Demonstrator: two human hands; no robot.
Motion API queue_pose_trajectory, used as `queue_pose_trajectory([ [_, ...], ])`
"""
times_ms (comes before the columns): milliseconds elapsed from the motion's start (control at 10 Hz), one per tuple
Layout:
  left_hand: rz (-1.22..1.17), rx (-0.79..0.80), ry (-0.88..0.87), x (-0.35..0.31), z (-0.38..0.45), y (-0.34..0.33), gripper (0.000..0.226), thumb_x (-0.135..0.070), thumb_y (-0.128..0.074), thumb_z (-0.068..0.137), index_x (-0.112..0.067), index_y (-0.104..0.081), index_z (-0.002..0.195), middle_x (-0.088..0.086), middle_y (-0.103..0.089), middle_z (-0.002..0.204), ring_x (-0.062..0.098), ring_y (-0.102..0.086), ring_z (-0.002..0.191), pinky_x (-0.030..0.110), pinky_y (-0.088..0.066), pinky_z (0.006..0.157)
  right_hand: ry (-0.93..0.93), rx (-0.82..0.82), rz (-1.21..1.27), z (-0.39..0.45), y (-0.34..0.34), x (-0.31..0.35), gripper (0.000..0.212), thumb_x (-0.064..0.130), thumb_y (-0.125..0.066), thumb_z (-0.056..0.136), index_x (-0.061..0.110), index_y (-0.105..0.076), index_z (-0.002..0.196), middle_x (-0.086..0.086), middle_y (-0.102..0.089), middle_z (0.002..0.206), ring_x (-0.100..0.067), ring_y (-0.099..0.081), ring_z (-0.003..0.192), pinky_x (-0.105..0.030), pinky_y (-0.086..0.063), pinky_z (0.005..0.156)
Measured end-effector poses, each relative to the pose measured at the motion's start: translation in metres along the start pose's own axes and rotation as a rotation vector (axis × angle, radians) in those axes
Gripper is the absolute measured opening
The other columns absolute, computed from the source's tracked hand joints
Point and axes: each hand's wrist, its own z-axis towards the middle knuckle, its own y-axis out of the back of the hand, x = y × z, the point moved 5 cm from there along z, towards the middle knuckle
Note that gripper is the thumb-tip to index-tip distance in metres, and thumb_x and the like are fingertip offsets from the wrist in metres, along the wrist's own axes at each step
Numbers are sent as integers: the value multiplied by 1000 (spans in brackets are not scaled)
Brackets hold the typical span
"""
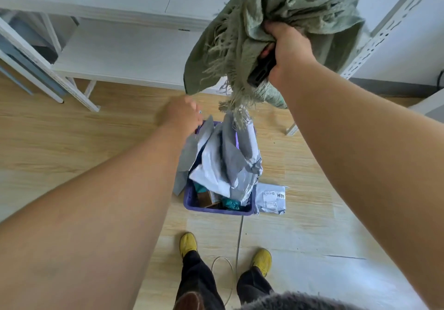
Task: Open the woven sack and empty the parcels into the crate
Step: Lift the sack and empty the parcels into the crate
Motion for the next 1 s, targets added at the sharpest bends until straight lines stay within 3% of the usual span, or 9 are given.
queue_pose_trajectory([
  [100, -151, -34, -169, -36, 14, 8, 33, -7, -38, 99, -16, -57, 74, 4, -61, 69, 29, -66, 79, 36, -57, 80, -32, -11, -9, 0, 6, -10, 38, 7, -69, 83, 1, -58, 119, -4, -44, 48, -13, -38, 31, -20, -41, 43],
  [300, -279, -42, -328, -73, 1, 8, 29, -16, -36, 103, -23, -57, 85, 6, -67, 79, 18, -72, 73, 28, -60, 67, -52, -2, 13, -4, 7, -10, 27, 9, -70, 84, 3, -58, 108, -4, -43, 48, -13, -38, 31, -19, -43, 44],
  [400, -173, 46, -295, -70, -5, -1, 22, -14, -37, 104, -17, -56, 93, 4, -61, 71, 17, -69, 63, 27, -57, 61, -14, 6, -78, -7, 2, 0, 23, 8, -70, 83, 3, -58, 102, -3, -45, 43, -14, -40, 32, -24, -45, 50],
  [500, -91, -2, -274, -54, 0, 1, 22, -13, -39, 102, -13, -61, 98, 5, -65, 73, 25, -70, 78, 34, -57, 76, 27, -2, -131, -8, 7, 1, 19, 8, -68, 83, 9, -56, 97, -4, -44, 45, -15, -39, 35, -26, -45, 54],
  [600, -84, -73, -212, -39, 4, 5, 24, -13, -41, 99, -13, -65, 97, 4, -68, 76, 20, -65, 75, 34, -56, 77, 80, -60, -281, -1, 23, -6, 26, 6, -67, 81, 8, -57, 105, -5, -47, 52, -15, -39, 36, -24, -41, 47],
  [700, 0, -63, -165, -23, 7, -3, 20, -18, -47, 98, -17, -66, 105, 3, -68, 96, 17, -62, 85, 25, -50, 76, 137, -127, -231, 6, 35, -11, 27, 7, -69, 73, 13, -56, 96, -5, -55, 67, -16, -47, 49, -31, -49, 61],
  [800, 154, -68, -90, 6, 11, -17, 17, -22, -57, 91, -23, -62, 107, -1, -60, 112, 19, -58, 102, 19, -45, 78, 175, -179, -261, 14, 48, -17, 38, 13, -70, 63, 17, -56, 98, -8, -58, 80, -19, -51, 64, -38, -54, 77],
  [900, 280, 45, -14, 37, 10, -39, 50, -29, -65, 83, -20, -51, 130, 6, -50, 134, 25, -51, 120, 27, -41, 88, 148, -167, -232, 22, 56, -22, 29, 7, -69, 74, 16, -56, 99, -4, -56, 71, -16, -48, 54, -31, -51, 66],
  [1000, 331, 202, 15, 60, 3, -71, 62, -34, -69, 85, -18, -43, 139, 7, -42, 142, 24, -50, 123, 26, -36, 85, 79, -170, -180, 29, 63, -31, 20, 1, -65, 82, 16, -52, 83, -4, -44, 47, -15, -36, 35, -24, -37, 46],
])
